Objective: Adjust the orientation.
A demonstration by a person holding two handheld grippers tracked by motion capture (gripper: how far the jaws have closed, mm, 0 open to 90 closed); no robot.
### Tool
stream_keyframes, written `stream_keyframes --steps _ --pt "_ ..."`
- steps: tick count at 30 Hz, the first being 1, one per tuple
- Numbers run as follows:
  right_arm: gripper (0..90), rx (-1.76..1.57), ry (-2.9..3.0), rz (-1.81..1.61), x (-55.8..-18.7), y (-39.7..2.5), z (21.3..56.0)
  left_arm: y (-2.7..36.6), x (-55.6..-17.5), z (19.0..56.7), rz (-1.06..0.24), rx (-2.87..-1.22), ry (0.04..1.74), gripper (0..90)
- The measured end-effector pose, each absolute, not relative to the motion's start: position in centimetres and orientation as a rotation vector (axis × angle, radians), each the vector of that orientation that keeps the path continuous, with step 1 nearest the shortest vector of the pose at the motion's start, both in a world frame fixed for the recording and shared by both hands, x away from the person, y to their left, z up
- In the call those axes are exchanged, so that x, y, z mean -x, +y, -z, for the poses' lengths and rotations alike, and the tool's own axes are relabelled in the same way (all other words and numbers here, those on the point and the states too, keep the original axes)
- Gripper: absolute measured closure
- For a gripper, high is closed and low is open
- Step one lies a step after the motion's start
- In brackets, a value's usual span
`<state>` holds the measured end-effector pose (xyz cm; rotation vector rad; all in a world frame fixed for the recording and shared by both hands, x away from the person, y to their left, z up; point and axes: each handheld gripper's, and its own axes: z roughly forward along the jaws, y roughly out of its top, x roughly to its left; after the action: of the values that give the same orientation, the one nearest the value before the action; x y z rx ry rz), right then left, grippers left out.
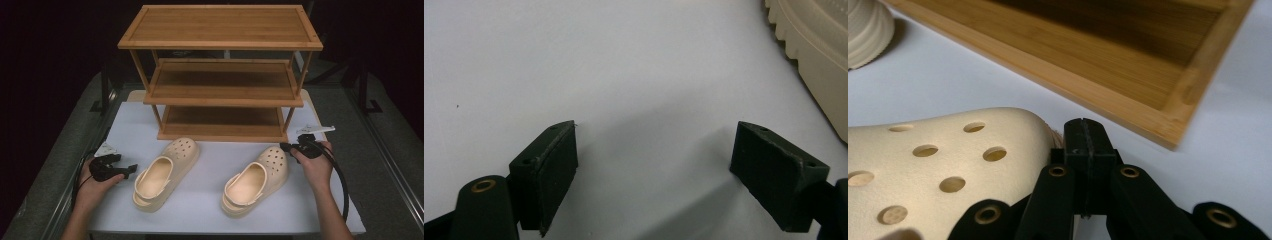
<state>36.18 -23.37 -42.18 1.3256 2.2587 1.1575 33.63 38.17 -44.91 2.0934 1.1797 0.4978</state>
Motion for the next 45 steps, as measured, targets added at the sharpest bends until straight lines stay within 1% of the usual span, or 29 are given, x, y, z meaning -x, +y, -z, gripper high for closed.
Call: stream_keyframes --steps 3,8,14,15,24,45 --pt "89.9 -1.317 2.260 -1.146 -36.2 -23.0 42.1 38.2 -33.6 44.9 -0.499 -2.093 1.179 18.0" --pt "89.9 -1.336 2.210 -1.169 -35.4 -23.9 41.6 38.2 -33.6 44.9 -0.497 -2.094 1.179 18.0" --pt "89.9 -1.337 2.217 -1.164 -33.0 -25.3 41.7 38.2 -33.6 44.9 -0.498 -2.093 1.180 18.0" --pt "89.9 -1.333 2.232 -1.156 -32.2 -25.5 41.8 38.2 -33.6 44.9 -0.499 -2.093 1.180 18.0" --pt "89.9 -1.282 2.328 -1.139 -29.3 -25.4 42.5 38.2 -33.6 44.9 -0.499 -2.093 1.180 18.0" --pt "89.9 -1.253 2.424 -1.098 -29.4 -24.5 43.3 38.2 -33.6 44.9 -0.499 -2.094 1.179 18.0"
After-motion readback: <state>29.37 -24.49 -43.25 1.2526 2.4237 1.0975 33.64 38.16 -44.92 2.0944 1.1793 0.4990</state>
